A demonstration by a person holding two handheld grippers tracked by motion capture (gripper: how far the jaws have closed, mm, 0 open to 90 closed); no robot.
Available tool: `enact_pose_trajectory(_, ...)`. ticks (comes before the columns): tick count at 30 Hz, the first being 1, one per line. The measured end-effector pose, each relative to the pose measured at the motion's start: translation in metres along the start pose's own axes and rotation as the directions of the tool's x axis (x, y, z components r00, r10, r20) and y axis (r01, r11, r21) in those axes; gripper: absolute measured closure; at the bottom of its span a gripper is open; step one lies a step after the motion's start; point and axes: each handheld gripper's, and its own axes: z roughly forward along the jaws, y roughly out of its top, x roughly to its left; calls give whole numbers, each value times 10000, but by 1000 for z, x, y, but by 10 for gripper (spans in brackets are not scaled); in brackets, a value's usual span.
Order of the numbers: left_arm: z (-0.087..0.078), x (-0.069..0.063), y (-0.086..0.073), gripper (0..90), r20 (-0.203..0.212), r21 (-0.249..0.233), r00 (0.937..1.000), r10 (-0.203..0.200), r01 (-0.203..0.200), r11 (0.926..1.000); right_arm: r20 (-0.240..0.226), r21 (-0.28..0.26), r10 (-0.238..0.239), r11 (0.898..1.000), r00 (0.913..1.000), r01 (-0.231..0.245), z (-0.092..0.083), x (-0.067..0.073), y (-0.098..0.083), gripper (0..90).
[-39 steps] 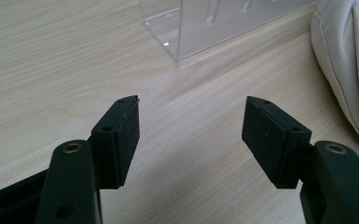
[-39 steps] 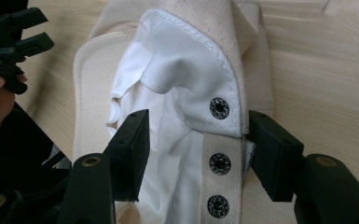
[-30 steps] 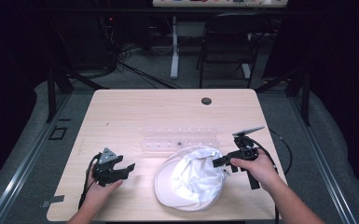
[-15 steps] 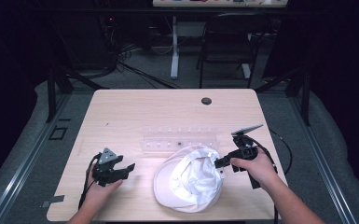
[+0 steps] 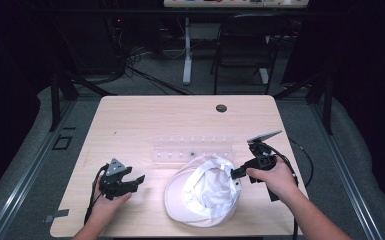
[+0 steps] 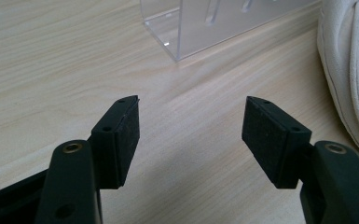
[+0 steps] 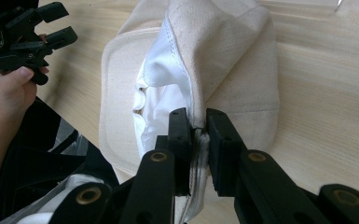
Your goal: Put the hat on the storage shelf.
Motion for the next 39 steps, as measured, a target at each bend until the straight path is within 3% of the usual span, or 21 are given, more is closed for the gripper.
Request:
enact_pose_trajectory(11,1,-1,0,373,0,20,10000,-6,6,10000,206,-109,172,9998,9996,-170,-8,13,1,816)
enact_pose_trajectory(24,1,-1,-1,373,6,59,10000,-44,43,10000,31,126,239,9996,9997,-240,-22,30,5,820)
enact_pose_trajectory(32,1,-1,0,373,23,71,10000,-26,25,10000,-743,200,649,9978,9951,-635,-28,32,6,821)
enact_pose_trajectory(34,1,-1,-1,373,5,57,10000,-34,34,10000,-1030,77,855,9963,9910,-851,-29,32,6,821)
enact_pose_trajectory(39,1,-1,0,373,7,50,10000,-40,40,10000,-1717,85,828,9966,9817,-826,-32,29,6,822)
